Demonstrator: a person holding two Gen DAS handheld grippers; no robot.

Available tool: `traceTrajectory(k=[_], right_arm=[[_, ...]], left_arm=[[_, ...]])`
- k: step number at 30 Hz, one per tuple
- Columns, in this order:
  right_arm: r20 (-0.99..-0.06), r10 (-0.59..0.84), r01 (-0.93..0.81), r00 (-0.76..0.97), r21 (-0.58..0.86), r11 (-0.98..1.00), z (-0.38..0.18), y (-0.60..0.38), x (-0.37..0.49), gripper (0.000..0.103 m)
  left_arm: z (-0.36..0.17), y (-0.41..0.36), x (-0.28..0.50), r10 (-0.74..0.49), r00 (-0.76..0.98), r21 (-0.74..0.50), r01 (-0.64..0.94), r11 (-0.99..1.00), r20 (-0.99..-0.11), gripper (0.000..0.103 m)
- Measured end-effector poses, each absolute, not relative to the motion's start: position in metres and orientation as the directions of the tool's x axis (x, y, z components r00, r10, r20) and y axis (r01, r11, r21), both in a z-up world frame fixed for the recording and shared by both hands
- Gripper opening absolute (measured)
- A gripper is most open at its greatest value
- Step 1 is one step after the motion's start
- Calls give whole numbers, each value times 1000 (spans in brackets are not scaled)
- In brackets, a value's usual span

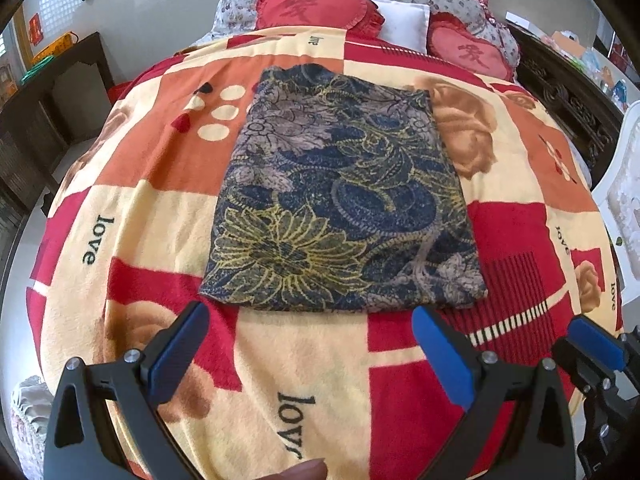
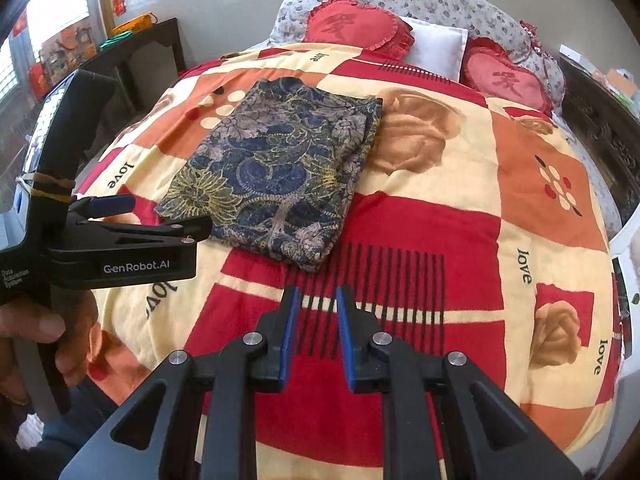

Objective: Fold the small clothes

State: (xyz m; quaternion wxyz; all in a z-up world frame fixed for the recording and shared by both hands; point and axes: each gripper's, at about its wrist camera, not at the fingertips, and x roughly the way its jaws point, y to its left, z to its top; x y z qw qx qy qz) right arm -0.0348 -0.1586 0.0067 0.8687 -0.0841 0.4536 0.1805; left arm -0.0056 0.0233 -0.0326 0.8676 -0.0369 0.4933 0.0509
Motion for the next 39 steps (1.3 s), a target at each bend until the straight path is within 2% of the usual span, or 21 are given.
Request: traceTrajectory(k=[39], right_arm=[[-796,244,-362,554,34,932,26,-160,-34,32]], left_arm=[[-34,16,-7,62,501,2,-120,993,-863,103]])
